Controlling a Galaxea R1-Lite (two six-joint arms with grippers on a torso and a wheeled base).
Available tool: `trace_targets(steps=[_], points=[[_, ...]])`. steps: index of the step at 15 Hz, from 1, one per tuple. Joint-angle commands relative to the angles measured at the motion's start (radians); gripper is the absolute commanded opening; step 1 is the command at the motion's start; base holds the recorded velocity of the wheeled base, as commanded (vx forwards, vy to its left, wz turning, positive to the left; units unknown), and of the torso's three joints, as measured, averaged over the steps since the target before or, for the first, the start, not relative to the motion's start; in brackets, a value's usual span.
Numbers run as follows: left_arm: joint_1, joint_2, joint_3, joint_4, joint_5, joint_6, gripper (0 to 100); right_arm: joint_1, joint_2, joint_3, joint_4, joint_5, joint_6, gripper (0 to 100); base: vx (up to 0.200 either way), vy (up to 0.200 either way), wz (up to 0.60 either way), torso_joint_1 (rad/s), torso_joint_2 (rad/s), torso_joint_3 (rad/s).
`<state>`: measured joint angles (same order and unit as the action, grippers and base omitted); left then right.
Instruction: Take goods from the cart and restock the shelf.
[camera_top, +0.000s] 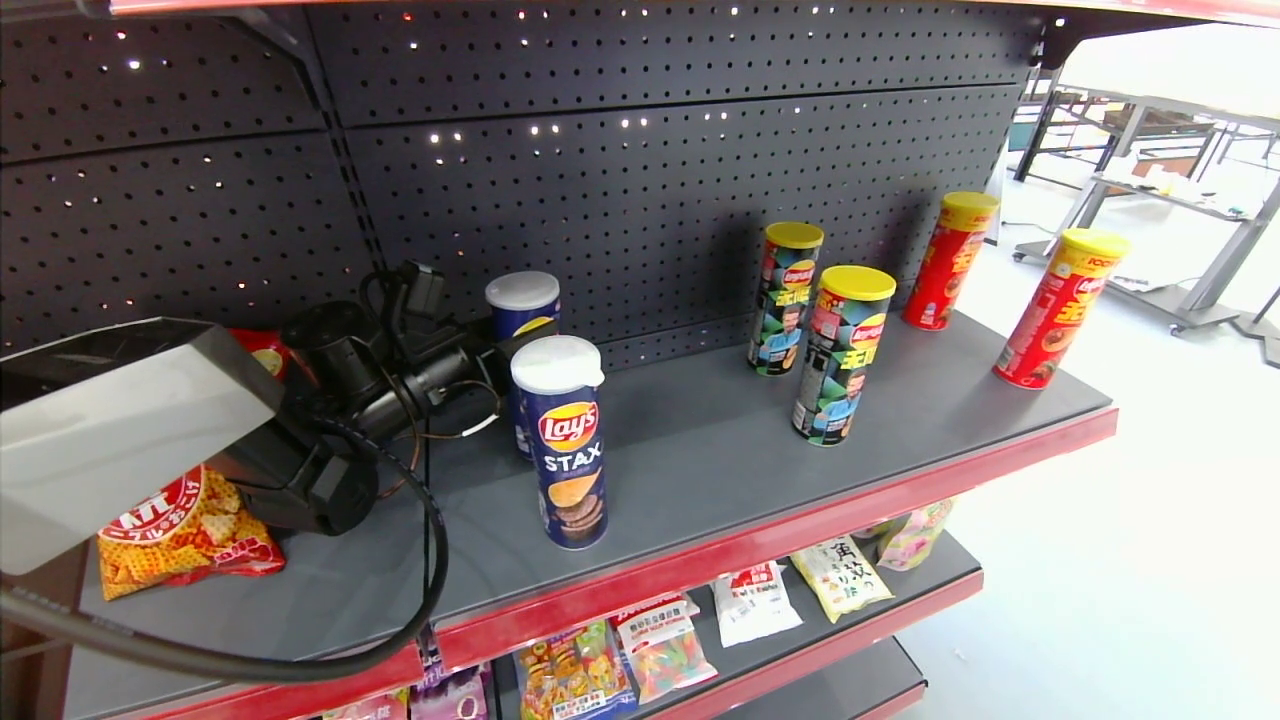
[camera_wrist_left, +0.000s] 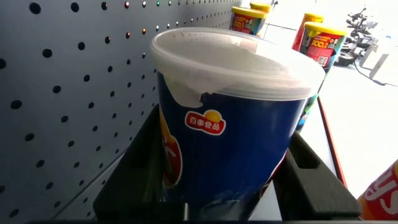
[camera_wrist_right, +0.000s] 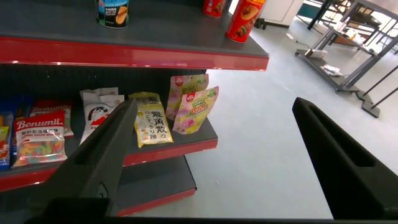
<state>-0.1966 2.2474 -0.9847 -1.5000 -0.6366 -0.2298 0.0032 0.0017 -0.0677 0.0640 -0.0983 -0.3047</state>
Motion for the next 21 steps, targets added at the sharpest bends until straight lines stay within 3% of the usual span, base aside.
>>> trace_targets(steps=[1, 5, 6, 16, 18, 21], points=[[0.0, 0.0, 0.0, 0.0, 0.0, 0.0, 0, 0.0, 0.0, 0.0, 0.0, -0.001, -0.001, 100, 0.0, 0.0, 0.0, 0.0, 0.0, 0.0], [0.0, 0.0, 0.0, 0.0, 0.0, 0.001, 0, 0.0, 0.0, 0.0, 0.0, 0.0, -0.001, 100, 0.0, 0.0, 0.0, 0.0, 0.0, 0.0], [-0.001, 0.0, 0.0, 0.0, 0.0, 0.001, 100, 0.0, 0.0, 0.0, 0.0, 0.0, -0.001, 100, 0.0, 0.0, 0.0, 0.0, 0.0, 0.0], [0.0, -0.003, 0.006, -0.04, 0.021, 0.004, 100, 0.0, 0.0, 0.0, 0.0, 0.002, -0.001, 100, 0.0, 0.0, 0.0, 0.0, 0.0, 0.0], [0.005, -0.006, 0.011, -0.04, 0.031, 0.026, 100, 0.0, 0.0, 0.0, 0.0, 0.002, 0.001, 100, 0.0, 0.0, 0.0, 0.0, 0.0, 0.0], [0.003, -0.012, 0.04, -0.04, 0.029, 0.03, 100, 0.0, 0.0, 0.0, 0.0, 0.002, 0.001, 100, 0.0, 0.0, 0.0, 0.0, 0.0, 0.0]])
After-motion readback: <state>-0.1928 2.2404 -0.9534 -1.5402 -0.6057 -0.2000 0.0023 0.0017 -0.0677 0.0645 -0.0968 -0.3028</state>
